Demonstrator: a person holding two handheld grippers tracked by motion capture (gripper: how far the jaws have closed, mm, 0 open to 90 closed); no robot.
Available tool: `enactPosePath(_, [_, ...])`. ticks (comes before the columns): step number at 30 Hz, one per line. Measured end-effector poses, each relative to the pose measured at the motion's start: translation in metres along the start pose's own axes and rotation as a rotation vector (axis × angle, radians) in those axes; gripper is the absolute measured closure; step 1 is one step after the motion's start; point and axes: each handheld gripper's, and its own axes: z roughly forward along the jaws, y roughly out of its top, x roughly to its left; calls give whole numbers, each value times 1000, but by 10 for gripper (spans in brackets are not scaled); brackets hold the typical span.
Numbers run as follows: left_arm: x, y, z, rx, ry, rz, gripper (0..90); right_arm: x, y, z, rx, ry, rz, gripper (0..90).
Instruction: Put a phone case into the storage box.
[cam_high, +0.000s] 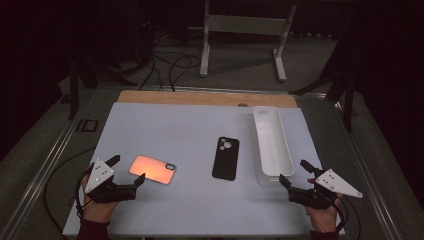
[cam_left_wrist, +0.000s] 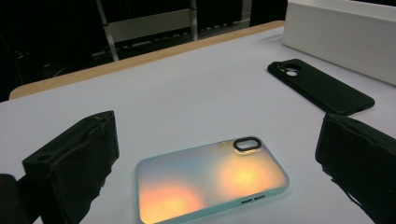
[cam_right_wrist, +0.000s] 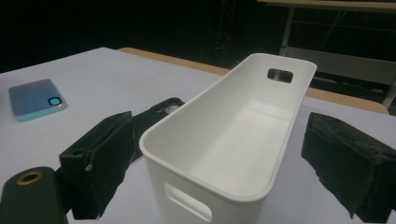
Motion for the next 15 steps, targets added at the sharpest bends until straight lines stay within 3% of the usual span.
enactPosePath(15, [-1,2,0,9,-8,-11,1,1,-1,2,7,5,0,94])
